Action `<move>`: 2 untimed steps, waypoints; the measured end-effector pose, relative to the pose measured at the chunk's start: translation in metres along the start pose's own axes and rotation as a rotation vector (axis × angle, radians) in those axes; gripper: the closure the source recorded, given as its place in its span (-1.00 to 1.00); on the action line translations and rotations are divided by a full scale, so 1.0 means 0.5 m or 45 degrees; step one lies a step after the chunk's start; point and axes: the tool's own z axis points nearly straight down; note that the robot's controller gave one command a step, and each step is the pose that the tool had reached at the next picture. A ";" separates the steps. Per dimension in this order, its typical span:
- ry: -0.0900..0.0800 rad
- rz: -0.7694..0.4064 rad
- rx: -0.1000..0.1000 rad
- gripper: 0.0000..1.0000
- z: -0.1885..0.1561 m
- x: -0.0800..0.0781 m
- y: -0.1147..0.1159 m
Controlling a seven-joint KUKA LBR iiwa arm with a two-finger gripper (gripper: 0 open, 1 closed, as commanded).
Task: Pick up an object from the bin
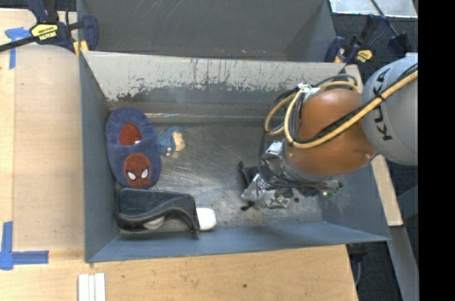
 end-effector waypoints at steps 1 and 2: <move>0.023 -0.241 -0.012 1.00 -0.177 0.066 -0.071; 0.023 -0.270 -0.018 1.00 -0.189 0.047 -0.069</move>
Offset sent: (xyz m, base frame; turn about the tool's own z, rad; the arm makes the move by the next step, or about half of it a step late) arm -0.0026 -0.0465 0.0856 -0.1931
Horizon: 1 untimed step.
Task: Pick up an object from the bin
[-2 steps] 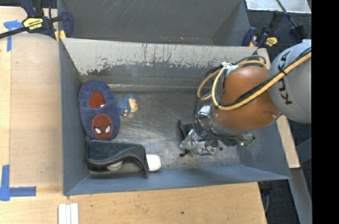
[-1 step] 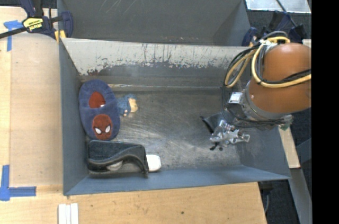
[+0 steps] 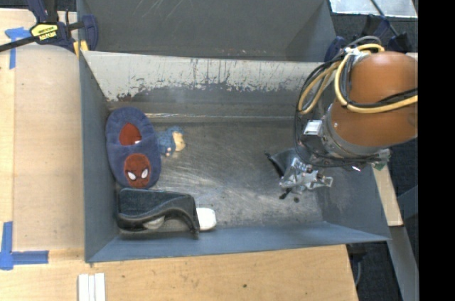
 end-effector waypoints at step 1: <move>0.003 0.034 -0.006 1.00 0.052 -0.023 0.028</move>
Offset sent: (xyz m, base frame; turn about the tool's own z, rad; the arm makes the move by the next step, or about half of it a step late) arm -0.0055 0.0161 -0.0248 0.0282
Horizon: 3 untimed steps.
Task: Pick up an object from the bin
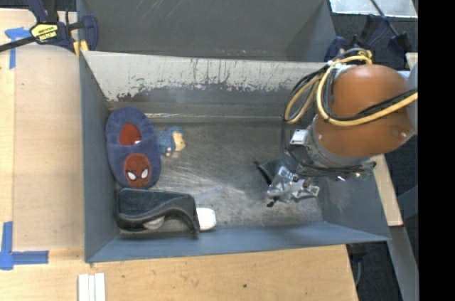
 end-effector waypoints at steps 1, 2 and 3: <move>0.001 -0.109 -0.001 1.00 0.095 0.007 -0.023; -0.002 -0.419 0.005 1.00 0.050 0.019 0.000; -0.004 -0.568 0.005 1.00 0.035 -0.057 0.036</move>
Offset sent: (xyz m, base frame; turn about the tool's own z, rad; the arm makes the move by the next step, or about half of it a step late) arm 0.0075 -0.0095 -0.0456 -0.0870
